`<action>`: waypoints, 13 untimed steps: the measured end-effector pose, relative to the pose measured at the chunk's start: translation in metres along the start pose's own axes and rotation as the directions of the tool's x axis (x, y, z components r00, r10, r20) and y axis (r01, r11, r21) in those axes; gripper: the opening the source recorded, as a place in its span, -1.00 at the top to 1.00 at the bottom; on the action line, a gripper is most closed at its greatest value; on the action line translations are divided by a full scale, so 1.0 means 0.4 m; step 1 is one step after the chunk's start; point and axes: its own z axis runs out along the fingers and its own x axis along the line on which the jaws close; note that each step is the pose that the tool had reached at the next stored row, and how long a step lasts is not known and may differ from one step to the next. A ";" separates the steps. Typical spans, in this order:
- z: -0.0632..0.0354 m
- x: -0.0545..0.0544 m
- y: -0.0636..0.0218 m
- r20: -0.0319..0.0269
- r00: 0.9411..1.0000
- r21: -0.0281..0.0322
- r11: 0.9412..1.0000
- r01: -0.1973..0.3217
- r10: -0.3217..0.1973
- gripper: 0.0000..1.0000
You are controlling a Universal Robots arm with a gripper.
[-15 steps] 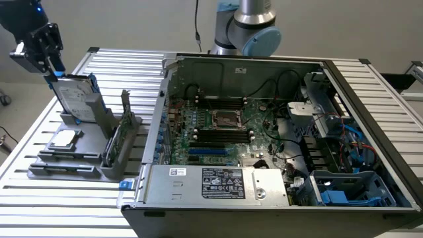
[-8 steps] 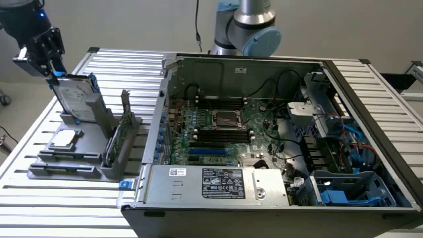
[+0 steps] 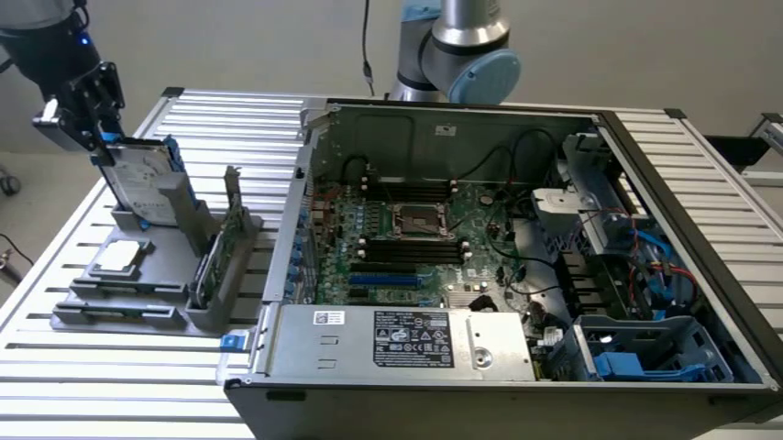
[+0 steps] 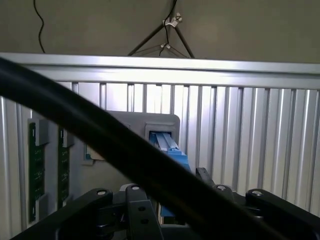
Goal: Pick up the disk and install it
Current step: 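Pick up the disk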
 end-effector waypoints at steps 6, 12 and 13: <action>0.012 0.000 0.000 0.000 1.000 0.000 1.000 0.000 0.000 0.04; 0.017 0.000 0.000 0.000 1.000 0.000 1.000 0.000 0.000 0.04; 0.017 0.000 0.000 0.000 1.000 0.000 1.000 0.000 0.000 0.04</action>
